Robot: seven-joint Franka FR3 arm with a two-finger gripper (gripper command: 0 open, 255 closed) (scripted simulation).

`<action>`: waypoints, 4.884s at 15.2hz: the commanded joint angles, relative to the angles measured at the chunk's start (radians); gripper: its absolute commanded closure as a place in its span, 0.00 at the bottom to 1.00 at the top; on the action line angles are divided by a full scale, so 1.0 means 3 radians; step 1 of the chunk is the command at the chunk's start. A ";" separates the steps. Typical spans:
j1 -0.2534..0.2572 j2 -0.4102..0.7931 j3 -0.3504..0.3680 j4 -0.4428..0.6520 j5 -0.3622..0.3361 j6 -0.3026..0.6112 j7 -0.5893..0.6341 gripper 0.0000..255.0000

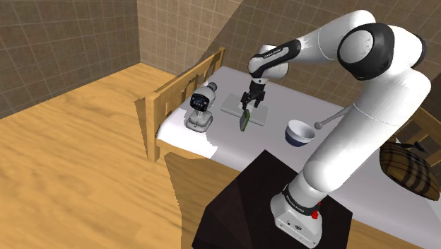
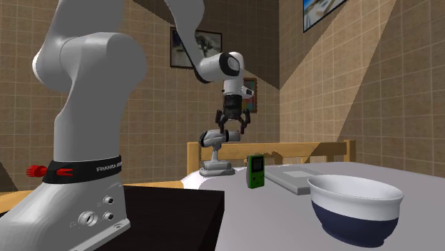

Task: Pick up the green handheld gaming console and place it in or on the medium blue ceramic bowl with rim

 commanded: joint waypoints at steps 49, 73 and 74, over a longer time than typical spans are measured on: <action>-0.0525 0.1470 0.0024 0.1371 0.0734 0.0164 -0.0599 1.00; -0.0445 0.0940 -0.0103 0.1736 0.0475 -0.0697 -0.0418 1.00; -0.0445 0.0936 -0.0104 0.1741 0.0473 -0.0706 -0.0416 1.00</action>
